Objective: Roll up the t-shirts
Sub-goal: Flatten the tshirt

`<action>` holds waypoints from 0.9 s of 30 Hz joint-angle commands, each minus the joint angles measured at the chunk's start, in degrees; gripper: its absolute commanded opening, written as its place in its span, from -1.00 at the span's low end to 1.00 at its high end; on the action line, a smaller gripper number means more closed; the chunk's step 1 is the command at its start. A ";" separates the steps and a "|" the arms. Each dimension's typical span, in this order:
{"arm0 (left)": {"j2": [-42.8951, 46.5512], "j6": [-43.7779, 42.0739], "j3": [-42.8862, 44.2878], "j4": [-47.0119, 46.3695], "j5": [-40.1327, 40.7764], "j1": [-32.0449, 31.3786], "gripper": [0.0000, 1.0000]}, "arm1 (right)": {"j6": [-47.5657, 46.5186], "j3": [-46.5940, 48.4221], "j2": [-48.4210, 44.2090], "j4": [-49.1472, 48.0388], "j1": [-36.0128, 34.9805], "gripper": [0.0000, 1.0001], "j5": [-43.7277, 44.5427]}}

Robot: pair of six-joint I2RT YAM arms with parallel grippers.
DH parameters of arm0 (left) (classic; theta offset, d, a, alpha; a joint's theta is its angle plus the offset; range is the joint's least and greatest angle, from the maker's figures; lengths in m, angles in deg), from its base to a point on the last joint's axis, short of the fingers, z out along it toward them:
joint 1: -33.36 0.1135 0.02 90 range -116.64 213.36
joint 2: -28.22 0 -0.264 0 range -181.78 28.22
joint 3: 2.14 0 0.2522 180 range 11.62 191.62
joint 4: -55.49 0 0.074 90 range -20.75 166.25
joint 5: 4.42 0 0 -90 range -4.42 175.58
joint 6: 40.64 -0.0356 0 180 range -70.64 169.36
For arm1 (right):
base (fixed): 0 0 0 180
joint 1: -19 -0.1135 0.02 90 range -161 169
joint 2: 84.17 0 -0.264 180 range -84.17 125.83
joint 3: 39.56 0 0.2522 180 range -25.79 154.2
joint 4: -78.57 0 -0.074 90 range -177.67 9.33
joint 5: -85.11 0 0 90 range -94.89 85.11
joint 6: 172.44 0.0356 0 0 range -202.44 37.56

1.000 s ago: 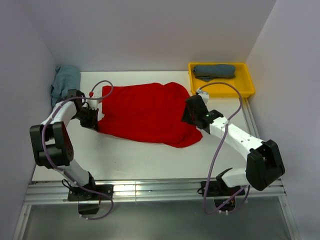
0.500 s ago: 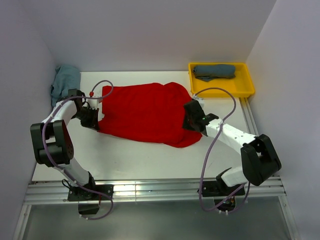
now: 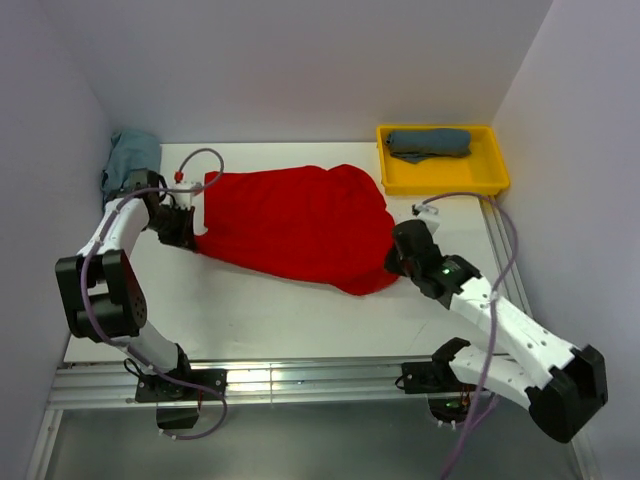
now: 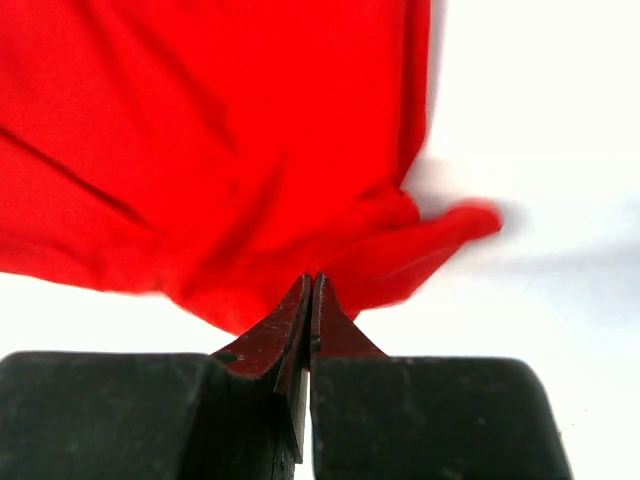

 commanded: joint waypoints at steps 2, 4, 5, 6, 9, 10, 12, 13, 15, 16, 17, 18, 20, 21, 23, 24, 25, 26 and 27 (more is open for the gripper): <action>9.23 1.64 8.55 -1.86 -4.40 0.23 -0.99 | -1.04 17.23 -6.32 4.81 -0.05 -1.00 10.31; 12.75 2.25 12.07 -3.34 -5.29 0.23 -0.99 | -4.10 23.15 -6.58 5.78 -0.05 -1.00 12.35; 14.15 2.69 12.95 -4.48 -4.95 0.23 -0.99 | -5.00 28.14 -6.84 5.35 -0.05 -1.00 13.66; 15.56 3.74 14.61 -5.63 -4.77 0.23 -0.99 | -5.61 30.54 -7.02 5.17 -0.05 -1.00 14.46; 23.45 7.24 16.56 -10.64 -3.55 0.23 -0.99 | -9.48 36.79 -9.12 2.01 -0.14 -1.00 15.61; 25.31 8.13 16.39 -15.09 -2.84 0.23 -0.99 | -10.18 37.41 -10.00 -0.78 -0.05 -1.00 15.44; 30.74 10.42 15.25 -18.71 -0.56 0.23 -0.99 | -12.20 38.12 -13.24 -5.61 -0.05 -1.00 13.43; 32.17 11.04 15.16 -20.13 0.50 0.23 -0.99 | -12.73 37.86 -14.39 -6.78 -0.14 -1.00 12.80; 35.76 12.44 15.60 -22.86 2.77 0.23 -0.99 | -14.57 37.42 -17.63 -8.97 -0.23 -1.00 11.14; 36.92 12.89 15.68 -23.82 3.66 0.23 -0.99 | -15.28 37.24 -18.61 -10.81 -0.14 -1.00 10.52; 38.06 13.32 15.60 -24.96 4.37 0.23 -0.99 | -15.81 37.24 -19.49 -11.44 -0.14 -1.00 10.17; 39.99 14.11 15.42 -26.80 5.77 0.23 -0.99 | -16.95 37.24 -21.15 -12.92 -0.23 -1.00 8.86; 41.49 15.00 15.68 -28.22 6.74 0.23 -0.99 | -17.66 37.94 -22.22 -13.90 -0.14 -1.00 8.14; 42.54 16.04 16.47 -29.10 7.27 0.23 -0.99 | -18.45 38.81 -22.40 -14.08 -0.14 -1.00 7.88; 42.91 16.84 18.22 -29.63 7.80 0.23 -0.99 | -19.15 41.53 -21.96 -14.26 -0.14 -1.00 6.56; 42.30 17.11 19.10 -29.29 7.98 0.23 -0.99 | -19.33 42.85 -20.66 -13.82 -0.14 -1.00 6.30; 41.51 17.37 20.07 -28.85 8.24 0.32 -0.99 | -19.51 44.43 -19.51 -12.34 -0.14 -1.00 6.12; 40.54 17.20 22.52 -27.89 7.72 0.23 -0.99 | -19.59 47.41 -18.46 -11.89 -0.23 -1.00 5.86; 37.75 17.11 23.76 -25.96 7.45 0.23 -0.99 | -19.51 48.65 -16.10 -11.01 -0.23 -1.00 5.77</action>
